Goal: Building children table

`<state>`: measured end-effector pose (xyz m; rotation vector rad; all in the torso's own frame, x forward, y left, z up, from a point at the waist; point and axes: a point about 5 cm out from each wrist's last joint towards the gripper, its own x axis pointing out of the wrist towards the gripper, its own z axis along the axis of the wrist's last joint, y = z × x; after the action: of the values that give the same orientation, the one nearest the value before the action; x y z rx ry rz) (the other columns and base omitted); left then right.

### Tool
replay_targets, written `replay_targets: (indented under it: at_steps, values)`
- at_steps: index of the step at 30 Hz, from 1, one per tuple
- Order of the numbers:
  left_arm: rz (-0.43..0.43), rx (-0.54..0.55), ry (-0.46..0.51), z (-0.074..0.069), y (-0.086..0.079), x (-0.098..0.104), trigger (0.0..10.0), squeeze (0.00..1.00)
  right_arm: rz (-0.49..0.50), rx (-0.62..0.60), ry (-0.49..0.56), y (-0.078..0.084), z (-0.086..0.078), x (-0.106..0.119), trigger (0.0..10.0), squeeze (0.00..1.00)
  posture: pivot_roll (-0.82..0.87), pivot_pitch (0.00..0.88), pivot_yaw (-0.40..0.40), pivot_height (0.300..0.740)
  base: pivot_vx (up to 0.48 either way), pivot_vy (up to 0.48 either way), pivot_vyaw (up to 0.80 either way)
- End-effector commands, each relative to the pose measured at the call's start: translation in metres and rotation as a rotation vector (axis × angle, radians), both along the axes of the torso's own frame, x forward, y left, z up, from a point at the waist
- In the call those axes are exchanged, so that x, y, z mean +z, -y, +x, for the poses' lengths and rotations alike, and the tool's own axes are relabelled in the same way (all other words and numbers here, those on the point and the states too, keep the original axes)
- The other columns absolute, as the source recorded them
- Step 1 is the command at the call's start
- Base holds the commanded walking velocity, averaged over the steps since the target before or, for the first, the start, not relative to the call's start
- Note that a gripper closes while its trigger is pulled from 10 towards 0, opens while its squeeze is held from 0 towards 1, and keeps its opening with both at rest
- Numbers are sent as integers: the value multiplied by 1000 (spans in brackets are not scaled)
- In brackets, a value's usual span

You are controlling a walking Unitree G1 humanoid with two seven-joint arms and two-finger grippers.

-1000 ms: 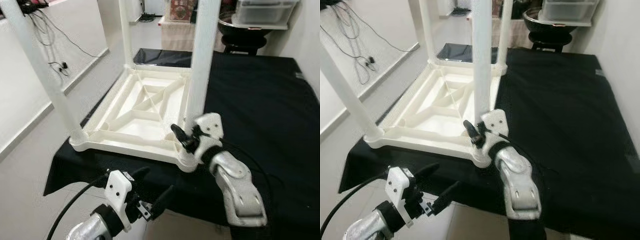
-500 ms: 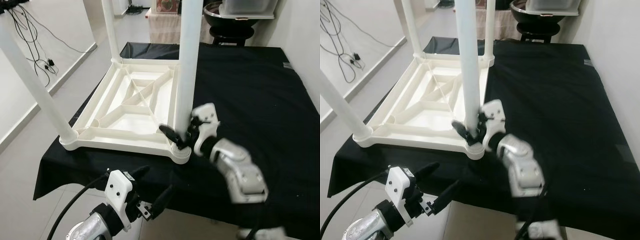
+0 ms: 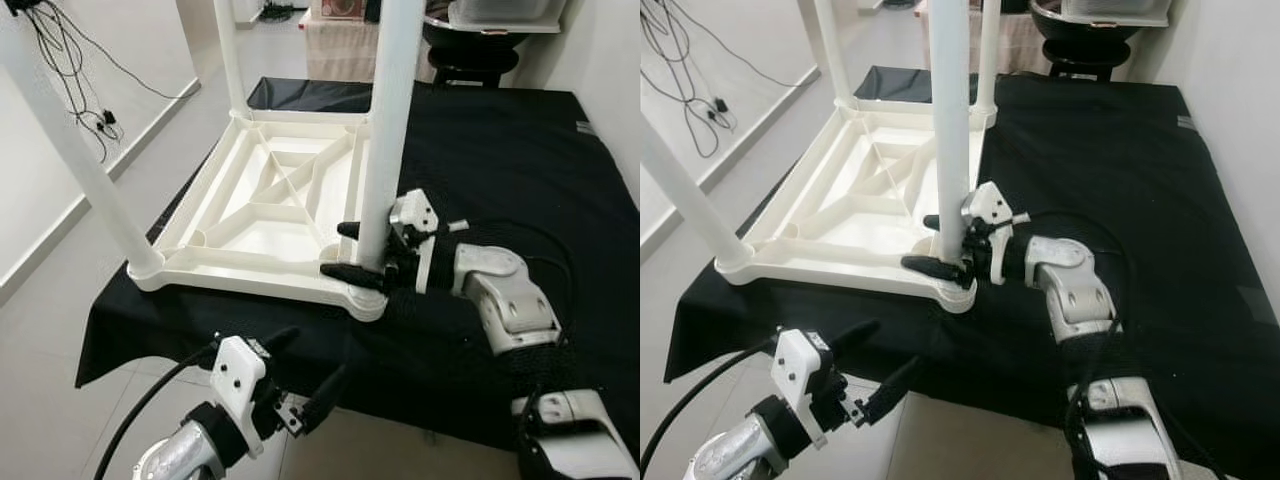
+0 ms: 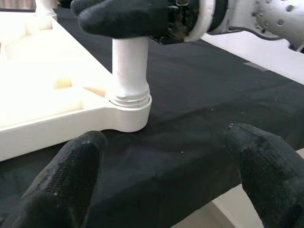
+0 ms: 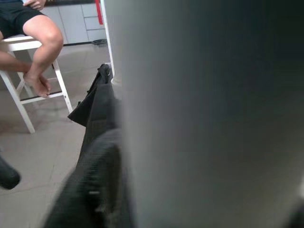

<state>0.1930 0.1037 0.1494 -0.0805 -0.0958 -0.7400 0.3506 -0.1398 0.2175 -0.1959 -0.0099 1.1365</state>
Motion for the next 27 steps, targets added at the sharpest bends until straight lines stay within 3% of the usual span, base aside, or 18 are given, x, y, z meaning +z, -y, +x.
replay_targets:
  at_steps: [1,6,10,12,15,18,19,20,22,27]
  values:
    - [2,2,-13,-2,0,-2,10000,0,-1,39,1,-4,0,-1,0,0,102,165,33,740,0,0,0]
    - [1,1,-14,-3,0,-2,10000,0,-8,70,-3,0,1,-3,0,0,85,171,37,740,0,0,0]
    - [-1,-3,-17,-3,0,-2,10000,0,-28,41,-8,17,-3,-8,0,0,72,179,43,740,0,0,0]
    - [-2,-6,-18,-3,-1,-1,10000,0,-25,-135,11,29,-10,-16,0,0,59,188,41,740,0,0,0]
    - [-2,-7,-19,-3,-2,-1,10000,0,-20,-179,14,30,-11,-19,0,0,59,188,41,740,0,0,0]
    - [-5,-10,-22,-2,-5,0,10000,0,-5,-712,-86,14,-41,-70,0,0,37,197,64,740,0,0,0]
    - [-5,-10,-22,-2,-5,0,10000,0,-5,-712,-86,14,-41,-70,0,0,37,197,64,740,0,0,0]
    - [-4,-13,-23,-1,-6,0,10000,0,-20,-829,-90,13,-52,-78,0,0,31,189,75,740,0,0,0]
    - [-3,-19,-25,1,-7,0,10000,0,-18,-867,-65,6,-58,-76,0,0,21,186,89,740,0,0,0]
    - [-2,-35,-28,3,-6,0,10000,0,-44,-790,-25,-8,-53,-70,0,0,21,178,81,740,0,0,0]
